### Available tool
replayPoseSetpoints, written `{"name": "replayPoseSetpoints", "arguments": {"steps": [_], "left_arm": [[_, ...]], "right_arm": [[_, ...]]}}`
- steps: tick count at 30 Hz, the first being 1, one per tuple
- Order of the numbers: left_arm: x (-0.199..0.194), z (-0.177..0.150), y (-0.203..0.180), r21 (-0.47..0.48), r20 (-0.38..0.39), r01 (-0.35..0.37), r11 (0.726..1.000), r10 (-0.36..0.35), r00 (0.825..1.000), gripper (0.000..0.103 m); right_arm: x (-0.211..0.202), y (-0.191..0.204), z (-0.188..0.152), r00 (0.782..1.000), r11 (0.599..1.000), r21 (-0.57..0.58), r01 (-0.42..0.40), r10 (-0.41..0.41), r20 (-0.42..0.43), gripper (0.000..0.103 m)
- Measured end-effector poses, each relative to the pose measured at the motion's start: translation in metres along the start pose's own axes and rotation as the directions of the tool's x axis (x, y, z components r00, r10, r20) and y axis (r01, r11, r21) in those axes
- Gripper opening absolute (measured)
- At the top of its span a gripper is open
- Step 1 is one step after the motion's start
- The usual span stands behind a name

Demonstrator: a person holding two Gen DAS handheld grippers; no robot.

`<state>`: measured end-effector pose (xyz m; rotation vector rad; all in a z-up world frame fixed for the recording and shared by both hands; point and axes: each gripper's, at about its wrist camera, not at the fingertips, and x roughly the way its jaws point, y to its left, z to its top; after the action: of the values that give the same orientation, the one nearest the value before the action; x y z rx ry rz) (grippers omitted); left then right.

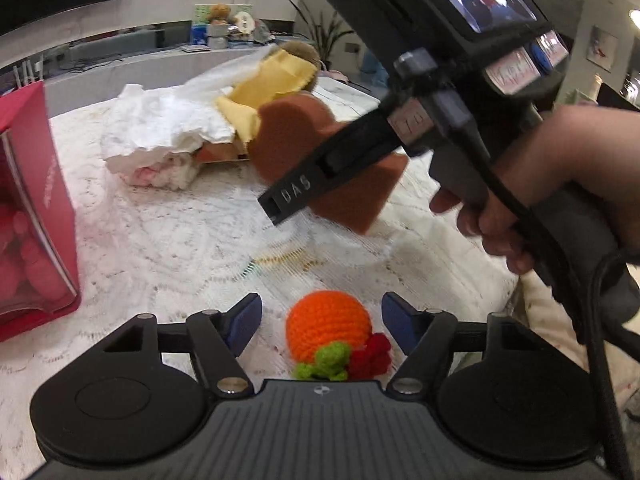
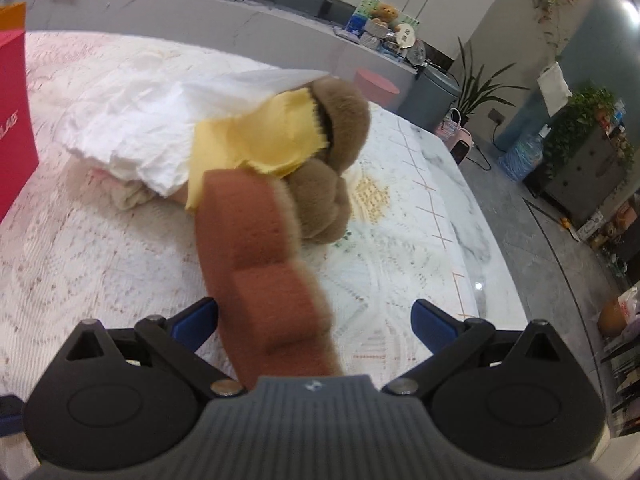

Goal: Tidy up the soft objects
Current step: 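Grasp the orange crocheted fruit with the left gripper while the right grasps the brown sponge, then lift the orange fruit and brown sponge, carrying both toward the box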

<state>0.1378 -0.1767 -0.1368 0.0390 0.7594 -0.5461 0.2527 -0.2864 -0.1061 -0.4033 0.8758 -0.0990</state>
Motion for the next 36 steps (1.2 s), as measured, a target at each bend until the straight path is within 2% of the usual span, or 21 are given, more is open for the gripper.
{"name": "replayPoseSetpoints", "arguments": {"steps": [3, 5, 7, 8, 9, 12, 17, 20, 24, 27, 30, 36], "left_arm": [[-0.001, -0.001, 0.003, -0.03, -0.002, 0.012, 0.999, -0.012, 1.0, 0.067], [-0.005, -0.001, 0.003, -0.039, 0.007, 0.004, 0.999, -0.004, 1.0, 0.065], [-0.007, -0.001, 0.004, -0.048, 0.016, 0.015, 0.999, -0.014, 1.0, 0.054], [-0.008, -0.001, 0.004, -0.054, 0.016, 0.023, 0.998, -0.022, 1.0, 0.052], [-0.008, -0.001, 0.004, -0.058, 0.016, 0.024, 0.998, -0.023, 1.0, 0.048], [-0.008, -0.001, 0.004, -0.079, 0.022, 0.011, 0.997, -0.009, 1.0, 0.046], [-0.013, -0.003, 0.001, -0.078, 0.03, -0.01, 0.997, 0.012, 0.999, 0.046], [-0.02, -0.002, 0.0, -0.071, 0.033, -0.036, 0.997, 0.038, 0.999, 0.046], [-0.036, 0.001, 0.0, -0.065, 0.051, -0.07, 0.995, 0.074, 0.996, 0.046], [-0.051, 0.003, 0.003, -0.081, 0.073, -0.096, 0.992, 0.102, 0.992, 0.046], [-0.069, 0.006, 0.006, -0.09, 0.107, -0.122, 0.988, 0.132, 0.986, 0.046], [-0.104, 0.017, 0.012, -0.095, 0.165, -0.157, 0.983, 0.171, 0.971, 0.046]], "right_arm": [[0.001, 0.001, 0.001, 0.999, 0.999, 0.023, -0.03, 0.031, -0.031, 0.1], [0.002, -0.002, 0.001, 0.997, 0.996, 0.065, -0.055, 0.058, -0.055, 0.095], [0.001, -0.003, 0.0, 0.994, 0.994, 0.084, -0.074, 0.08, -0.071, 0.078], [0.001, -0.004, 0.0, 0.992, 0.992, 0.094, -0.082, 0.09, -0.083, 0.065], [0.002, -0.005, -0.001, 0.989, 0.989, 0.108, -0.099, 0.11, -0.099, 0.058], [0.002, -0.011, -0.002, 0.975, 0.971, 0.174, -0.166, 0.187, -0.116, 0.042], [-0.009, -0.009, -0.001, 0.968, 0.96, 0.177, -0.215, 0.233, -0.093, 0.036], [-0.017, -0.015, 0.0, 0.944, 0.925, 0.232, -0.3, 0.323, -0.063, 0.033], [-0.033, -0.024, 0.0, 0.933, 0.902, 0.254, -0.348, 0.359, 0.002, 0.033], [-0.043, -0.034, -0.002, 0.916, 0.868, 0.303, -0.394, 0.398, 0.053, 0.033], [-0.052, -0.041, -0.004, 0.906, 0.849, 0.32, -0.421, 0.414, 0.093, 0.033], [-0.07, -0.055, -0.004, 0.902, 0.828, 0.357, -0.432, 0.4, 0.163, 0.033]]}}
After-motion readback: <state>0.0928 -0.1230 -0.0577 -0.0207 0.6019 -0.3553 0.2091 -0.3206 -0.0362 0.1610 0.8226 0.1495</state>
